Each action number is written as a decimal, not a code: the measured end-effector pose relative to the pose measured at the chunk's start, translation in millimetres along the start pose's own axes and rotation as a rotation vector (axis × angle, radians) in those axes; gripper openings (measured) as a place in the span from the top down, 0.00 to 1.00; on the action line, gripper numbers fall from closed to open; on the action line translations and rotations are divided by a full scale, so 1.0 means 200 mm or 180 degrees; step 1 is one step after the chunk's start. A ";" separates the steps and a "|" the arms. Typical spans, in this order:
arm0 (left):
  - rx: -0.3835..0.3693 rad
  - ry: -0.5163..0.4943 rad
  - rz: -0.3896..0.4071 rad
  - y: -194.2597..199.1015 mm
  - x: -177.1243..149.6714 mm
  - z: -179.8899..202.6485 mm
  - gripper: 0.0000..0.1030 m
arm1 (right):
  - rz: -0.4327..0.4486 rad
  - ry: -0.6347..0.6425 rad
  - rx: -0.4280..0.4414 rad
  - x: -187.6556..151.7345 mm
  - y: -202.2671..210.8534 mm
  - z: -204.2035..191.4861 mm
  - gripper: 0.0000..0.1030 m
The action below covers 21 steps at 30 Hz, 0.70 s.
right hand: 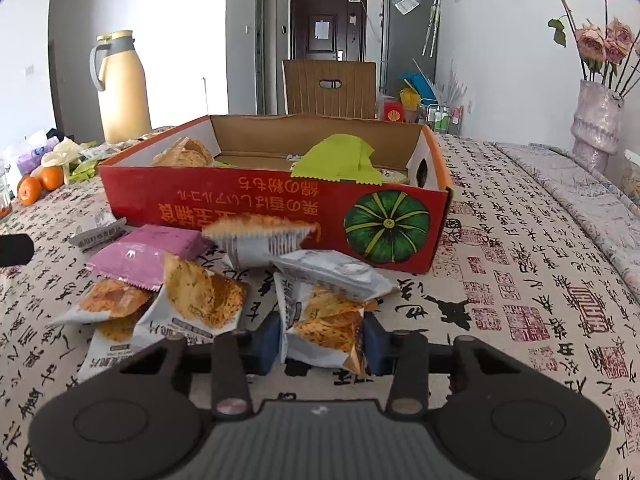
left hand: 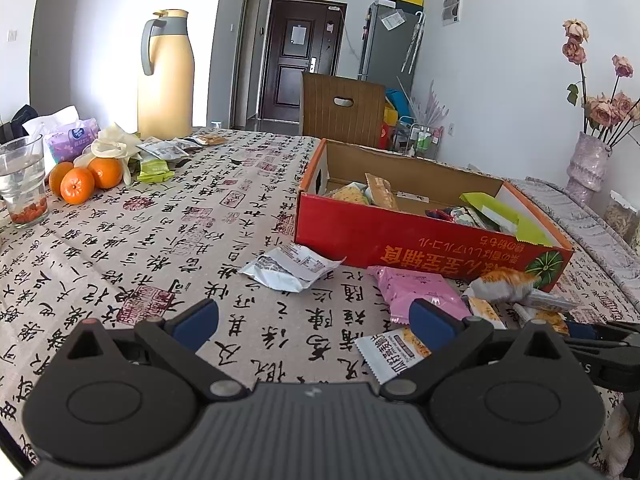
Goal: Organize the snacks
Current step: 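Grasp a white cracker packet with the right tool while the left tool grasps a white-labelled cookie pack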
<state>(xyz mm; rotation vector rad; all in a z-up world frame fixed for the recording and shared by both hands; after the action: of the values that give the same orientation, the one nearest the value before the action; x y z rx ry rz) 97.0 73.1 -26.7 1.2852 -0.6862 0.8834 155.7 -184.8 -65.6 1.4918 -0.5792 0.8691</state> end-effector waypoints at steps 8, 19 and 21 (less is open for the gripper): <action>-0.0004 -0.0004 -0.0008 0.00 0.00 0.01 0.00 | 0.0229 -0.0119 -0.0100 0.00 0.11 0.08 0.61; 0.0006 -0.0184 -0.0252 -0.09 -0.04 0.11 0.00 | 0.0453 -0.0288 -0.0130 0.00 0.22 0.19 0.61; -0.0008 -0.0234 -0.0304 -0.11 -0.05 0.13 0.00 | 0.0470 -0.0322 -0.0130 0.00 0.22 0.21 0.60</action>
<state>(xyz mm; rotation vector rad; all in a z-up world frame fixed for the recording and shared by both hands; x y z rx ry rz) 112.7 43.8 -42.3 1.3424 -0.6776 0.7604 128.1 -231.2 -37.7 1.4760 -0.7855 0.8935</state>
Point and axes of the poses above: each gripper's, at about its wrist camera, not at the fingertips, and y roughly against the way its jaws point, z to its right, x to its top, the point moved 2 cm from there along -y, roughly the way its jaws point, and after that the axes turned 5 degrees about -x, right-handed, at the moved point
